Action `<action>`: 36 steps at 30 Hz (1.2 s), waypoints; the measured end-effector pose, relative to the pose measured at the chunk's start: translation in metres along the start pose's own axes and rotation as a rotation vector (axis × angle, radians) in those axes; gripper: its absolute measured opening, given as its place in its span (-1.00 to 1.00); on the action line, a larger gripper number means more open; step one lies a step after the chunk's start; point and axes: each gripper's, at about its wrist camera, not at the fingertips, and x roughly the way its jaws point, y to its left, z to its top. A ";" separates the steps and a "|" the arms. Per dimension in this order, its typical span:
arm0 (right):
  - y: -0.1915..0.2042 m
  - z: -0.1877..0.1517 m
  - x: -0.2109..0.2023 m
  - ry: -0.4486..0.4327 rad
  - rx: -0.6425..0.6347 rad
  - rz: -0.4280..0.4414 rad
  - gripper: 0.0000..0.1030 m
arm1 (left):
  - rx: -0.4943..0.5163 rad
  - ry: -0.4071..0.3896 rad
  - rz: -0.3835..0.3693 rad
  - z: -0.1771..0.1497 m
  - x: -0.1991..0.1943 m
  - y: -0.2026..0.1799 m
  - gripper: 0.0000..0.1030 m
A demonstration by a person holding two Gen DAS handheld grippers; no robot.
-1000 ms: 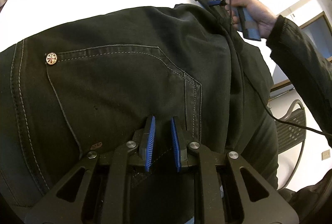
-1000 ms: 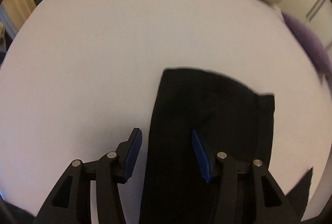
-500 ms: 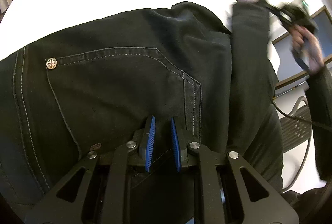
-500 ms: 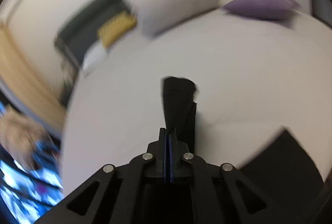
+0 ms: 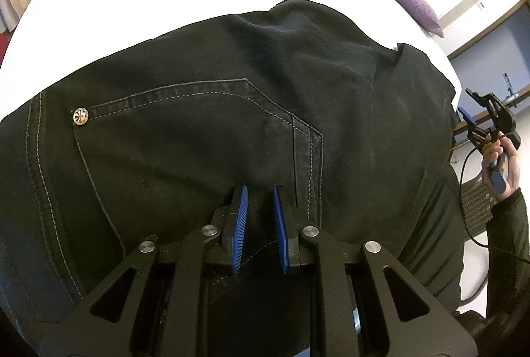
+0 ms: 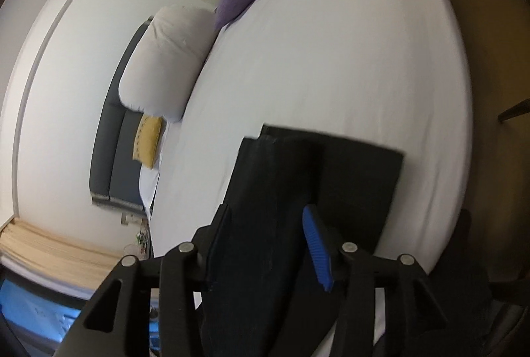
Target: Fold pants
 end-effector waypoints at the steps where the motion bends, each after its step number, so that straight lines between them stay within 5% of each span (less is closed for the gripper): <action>1: 0.002 0.001 0.005 0.003 0.010 -0.001 -0.04 | 0.000 0.000 0.004 0.000 0.000 -0.002 -0.69; 8: -0.029 0.014 0.010 0.038 0.099 -0.082 -0.02 | -0.014 -0.011 0.014 -0.004 0.004 -0.008 -0.69; 13: -0.048 0.023 0.019 0.040 0.145 -0.048 -0.02 | -0.007 -0.009 0.024 -0.006 0.004 -0.008 -0.69; 15: -0.057 0.026 0.014 0.041 0.121 -0.027 -0.31 | -0.008 -0.010 0.025 -0.006 0.004 -0.009 -0.69; 16: -0.057 0.029 0.015 0.047 0.094 -0.026 -0.88 | -0.010 -0.011 0.025 -0.006 0.004 -0.009 -0.69; 22: -0.063 0.032 -0.010 -0.025 0.077 -0.007 -0.91 | -0.017 -0.013 0.024 -0.007 0.003 -0.007 -0.69; 26: -0.101 0.017 -0.033 -0.082 0.178 -0.030 -0.91 | -0.023 -0.016 0.014 -0.008 0.001 -0.002 -0.69; 36: -0.119 0.024 -0.031 -0.053 0.216 -0.010 -0.87 | -0.037 -0.025 -0.007 -0.010 -0.004 0.010 -0.69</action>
